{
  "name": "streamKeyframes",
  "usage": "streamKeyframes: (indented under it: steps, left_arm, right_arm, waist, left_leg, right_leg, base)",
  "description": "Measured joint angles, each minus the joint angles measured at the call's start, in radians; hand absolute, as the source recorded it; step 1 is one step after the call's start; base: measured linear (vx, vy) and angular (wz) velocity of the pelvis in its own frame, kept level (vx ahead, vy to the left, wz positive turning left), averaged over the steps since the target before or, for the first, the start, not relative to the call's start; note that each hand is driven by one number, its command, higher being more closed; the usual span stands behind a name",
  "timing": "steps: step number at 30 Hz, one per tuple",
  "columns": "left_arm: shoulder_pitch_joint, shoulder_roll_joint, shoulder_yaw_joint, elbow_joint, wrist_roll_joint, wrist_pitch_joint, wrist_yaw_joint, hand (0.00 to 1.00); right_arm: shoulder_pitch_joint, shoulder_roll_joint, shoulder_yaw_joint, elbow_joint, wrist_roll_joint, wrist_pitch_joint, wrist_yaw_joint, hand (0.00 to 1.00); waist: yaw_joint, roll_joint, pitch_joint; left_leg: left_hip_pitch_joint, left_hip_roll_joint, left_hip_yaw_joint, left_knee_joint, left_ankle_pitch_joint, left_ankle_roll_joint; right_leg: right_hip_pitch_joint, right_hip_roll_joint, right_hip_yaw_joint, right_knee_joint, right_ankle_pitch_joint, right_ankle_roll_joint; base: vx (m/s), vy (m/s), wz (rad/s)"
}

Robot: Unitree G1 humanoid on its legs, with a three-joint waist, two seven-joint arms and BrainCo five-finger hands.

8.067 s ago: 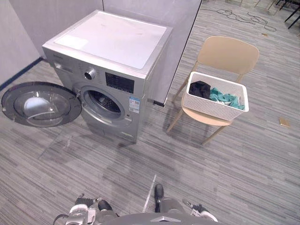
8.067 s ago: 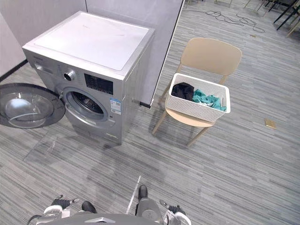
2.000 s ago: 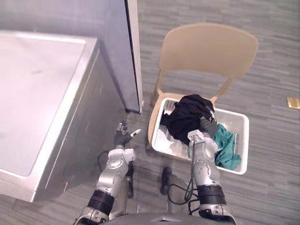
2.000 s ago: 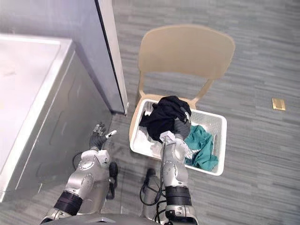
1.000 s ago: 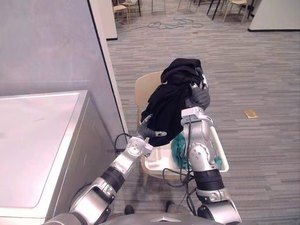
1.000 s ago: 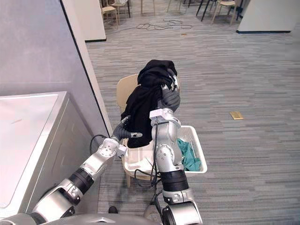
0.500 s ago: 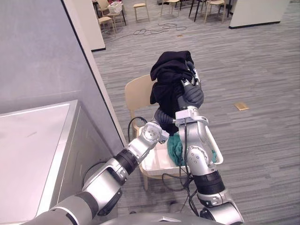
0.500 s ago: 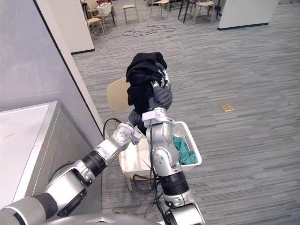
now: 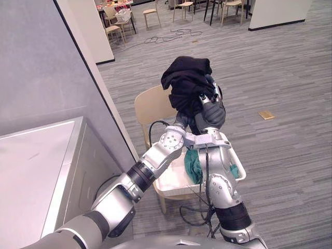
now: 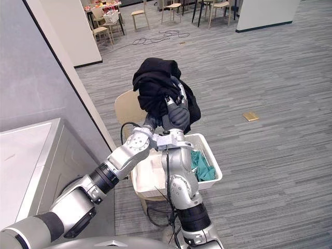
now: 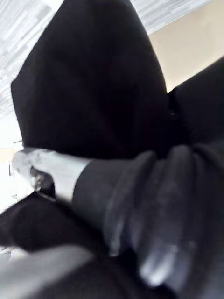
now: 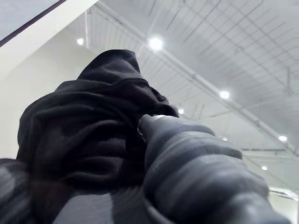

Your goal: Pick up the laundry basket with both hands and put the clothes into the washing machine.

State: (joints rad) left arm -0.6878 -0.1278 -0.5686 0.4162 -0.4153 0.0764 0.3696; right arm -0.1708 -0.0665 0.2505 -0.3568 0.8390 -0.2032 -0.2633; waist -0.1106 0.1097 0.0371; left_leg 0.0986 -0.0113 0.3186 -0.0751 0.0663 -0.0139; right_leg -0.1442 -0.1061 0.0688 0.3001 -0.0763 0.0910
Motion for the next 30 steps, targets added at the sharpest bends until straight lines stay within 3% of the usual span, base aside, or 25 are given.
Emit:
streamKeyframes:
  steps: [5,6,12,17,30]
  left_arm:
    - [0.057,-0.009,0.032,-0.05,-0.043,-0.009,0.021,0.0]
    - [0.066,-0.011,0.039,-0.05,-0.044,-0.009,0.022,1.0]
    - [0.076,-0.011,0.067,-0.072,-0.044,-0.012,0.032,1.0]
    - [0.076,-0.012,0.071,-0.132,-0.045,-0.041,0.034,1.0]
    - [0.076,-0.013,0.064,-0.132,-0.054,-0.044,0.034,1.0]
  right_arm:
    - [0.046,-0.001,-0.026,-0.023,0.0,-0.016,0.002,1.0]
    - [0.053,-0.001,-0.028,-0.021,-0.001,-0.017,0.002,1.0]
    - [0.093,-0.002,-0.063,-0.016,0.0,-0.02,-0.003,1.0]
    - [0.116,-0.003,-0.077,-0.01,0.0,-0.029,-0.008,1.0]
    - [0.116,-0.003,-0.074,0.001,0.0,-0.035,-0.008,1.0]
  waist:
    - [0.001,0.003,0.001]
    - [0.001,0.004,0.003]
    - [0.001,0.003,0.004]
    - [0.001,0.0,0.006]
    - [0.002,-0.003,0.008]
  left_leg:
    - [0.003,0.001,0.001,0.0,-0.001,0.0]
    - [0.003,0.001,0.003,-0.001,-0.001,0.0]
    - [0.004,0.001,0.003,-0.001,-0.002,-0.001]
    - [0.007,0.001,0.006,-0.001,-0.004,-0.003]
    - [0.009,0.001,0.009,-0.001,-0.004,-0.002]
  right_leg:
    - [0.0,0.002,0.001,0.003,-0.003,-0.002]
    - [0.0,0.003,0.002,0.003,-0.003,-0.002]
    - [0.0,0.003,0.003,0.001,-0.003,-0.003]
    - [0.001,0.004,0.005,0.0,-0.004,-0.003]
    - [0.002,0.005,0.006,-0.001,-0.003,-0.004]
  base:
    - [0.01,-0.024,-0.01]
    - [0.0,0.0,0.0]
    - [0.0,0.0,0.0]
    - [0.01,-0.012,-0.01]
    - [0.0,0.0,0.0]
